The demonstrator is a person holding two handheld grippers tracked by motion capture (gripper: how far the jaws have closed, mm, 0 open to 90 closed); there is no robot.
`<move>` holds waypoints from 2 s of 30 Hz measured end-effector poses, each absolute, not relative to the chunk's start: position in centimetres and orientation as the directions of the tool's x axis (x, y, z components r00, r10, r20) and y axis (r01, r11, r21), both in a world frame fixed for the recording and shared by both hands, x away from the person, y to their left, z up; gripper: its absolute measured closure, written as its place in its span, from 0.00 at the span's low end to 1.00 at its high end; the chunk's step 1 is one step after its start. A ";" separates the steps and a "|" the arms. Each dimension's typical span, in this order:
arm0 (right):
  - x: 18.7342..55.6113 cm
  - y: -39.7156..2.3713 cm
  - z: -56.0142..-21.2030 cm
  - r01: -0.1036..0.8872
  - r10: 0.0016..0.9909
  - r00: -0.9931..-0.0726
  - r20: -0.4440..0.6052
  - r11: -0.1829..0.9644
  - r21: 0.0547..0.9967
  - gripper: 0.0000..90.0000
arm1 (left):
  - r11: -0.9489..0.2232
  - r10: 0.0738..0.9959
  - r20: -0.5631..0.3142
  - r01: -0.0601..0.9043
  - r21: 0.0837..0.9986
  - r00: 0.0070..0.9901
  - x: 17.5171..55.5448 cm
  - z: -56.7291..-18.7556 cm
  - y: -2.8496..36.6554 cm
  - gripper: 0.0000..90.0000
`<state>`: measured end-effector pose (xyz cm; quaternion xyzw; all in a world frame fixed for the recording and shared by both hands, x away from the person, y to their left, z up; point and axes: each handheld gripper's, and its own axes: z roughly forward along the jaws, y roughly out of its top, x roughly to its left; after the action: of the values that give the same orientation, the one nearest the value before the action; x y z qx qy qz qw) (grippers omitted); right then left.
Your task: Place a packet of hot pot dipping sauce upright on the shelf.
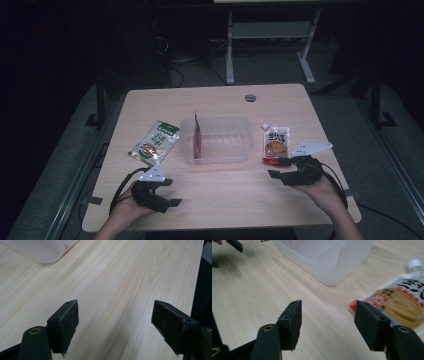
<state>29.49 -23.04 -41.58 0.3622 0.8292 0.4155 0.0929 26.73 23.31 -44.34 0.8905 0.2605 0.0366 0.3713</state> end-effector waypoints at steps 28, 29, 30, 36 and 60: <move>34.6 -24.9 -43.4 0.567 0.760 -0.642 0.096 0.387 0.727 1.00 | -0.602 0.490 -0.122 0.437 0.669 0.863 26.8 -44.5 23.0 0.24; 34.6 -24.9 -43.4 0.567 0.760 -0.642 0.096 0.387 0.727 1.00 | -0.602 0.490 -0.122 0.437 0.669 0.863 26.8 -44.5 23.0 0.24; 35.2 -24.7 -43.8 0.578 0.766 -0.638 0.085 0.403 0.710 1.00 | -0.602 0.489 -0.123 0.437 0.668 0.863 26.8 -44.6 23.0 0.24; 36.6 -24.0 -45.2 0.597 0.772 -0.634 0.036 0.460 0.657 1.00 | -0.604 0.489 -0.125 0.439 0.666 0.863 26.8 -44.6 23.0 0.24; 34.4 -21.1 -45.6 0.578 0.690 -0.723 0.029 0.581 0.572 1.00 | -0.598 0.497 -0.124 0.442 0.668 0.859 26.7 -44.5 23.2 0.24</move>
<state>34.40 -21.09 -45.61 0.3588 0.8837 0.2838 0.0986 26.74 23.19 -44.52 0.8932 0.2627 0.0375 0.3630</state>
